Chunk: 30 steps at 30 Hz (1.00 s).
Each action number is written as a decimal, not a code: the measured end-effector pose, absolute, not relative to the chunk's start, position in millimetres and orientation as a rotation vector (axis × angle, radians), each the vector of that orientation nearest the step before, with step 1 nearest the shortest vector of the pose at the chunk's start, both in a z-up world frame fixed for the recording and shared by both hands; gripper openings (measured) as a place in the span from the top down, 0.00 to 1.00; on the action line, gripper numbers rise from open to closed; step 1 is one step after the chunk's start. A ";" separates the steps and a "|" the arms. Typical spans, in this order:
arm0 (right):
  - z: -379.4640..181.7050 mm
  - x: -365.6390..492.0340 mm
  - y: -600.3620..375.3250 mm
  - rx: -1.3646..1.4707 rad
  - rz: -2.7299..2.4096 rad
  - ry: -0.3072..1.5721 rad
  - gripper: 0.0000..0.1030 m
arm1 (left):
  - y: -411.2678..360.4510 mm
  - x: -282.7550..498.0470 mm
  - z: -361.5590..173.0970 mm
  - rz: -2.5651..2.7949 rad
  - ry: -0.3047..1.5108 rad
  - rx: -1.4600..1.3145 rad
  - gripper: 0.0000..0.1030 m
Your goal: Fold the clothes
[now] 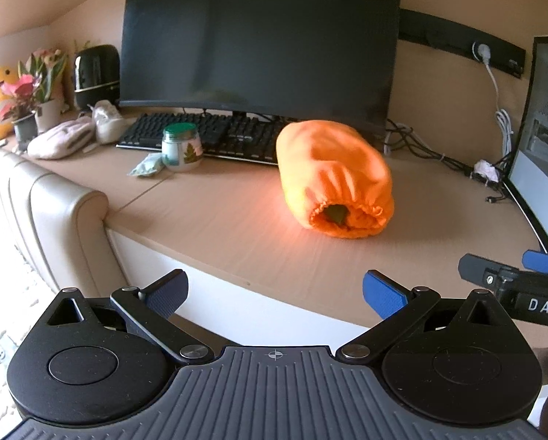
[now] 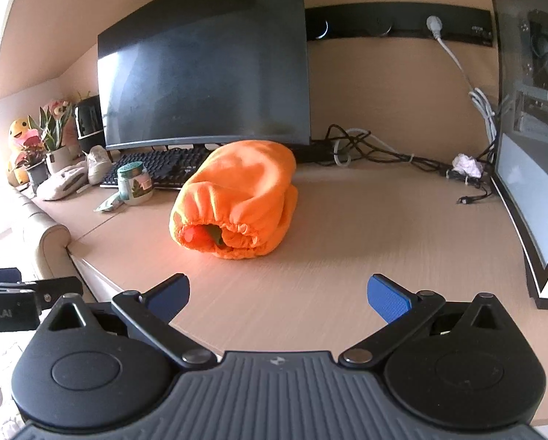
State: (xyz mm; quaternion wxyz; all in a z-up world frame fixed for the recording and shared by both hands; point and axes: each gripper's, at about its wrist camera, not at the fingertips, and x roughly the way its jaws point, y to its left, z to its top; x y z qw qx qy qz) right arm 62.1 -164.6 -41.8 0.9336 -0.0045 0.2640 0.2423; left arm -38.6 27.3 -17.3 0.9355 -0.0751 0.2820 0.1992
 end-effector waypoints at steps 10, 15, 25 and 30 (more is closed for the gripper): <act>-39.7 54.2 -153.5 -0.047 0.494 0.531 0.00 | 32.1 -37.0 -14.2 0.355 0.551 -0.129 0.00; -41.5 54.1 -158.5 -0.045 0.487 0.536 0.00 | 22.9 -36.3 -22.1 0.404 0.525 -0.083 0.00; -44.1 53.5 -162.6 -0.049 0.489 0.522 0.00 | 15.9 -37.9 -21.8 0.355 0.519 -0.064 0.00; -42.8 52.1 -161.0 -0.053 0.512 0.504 0.00 | 20.3 -37.2 -24.9 0.378 0.540 -0.104 0.00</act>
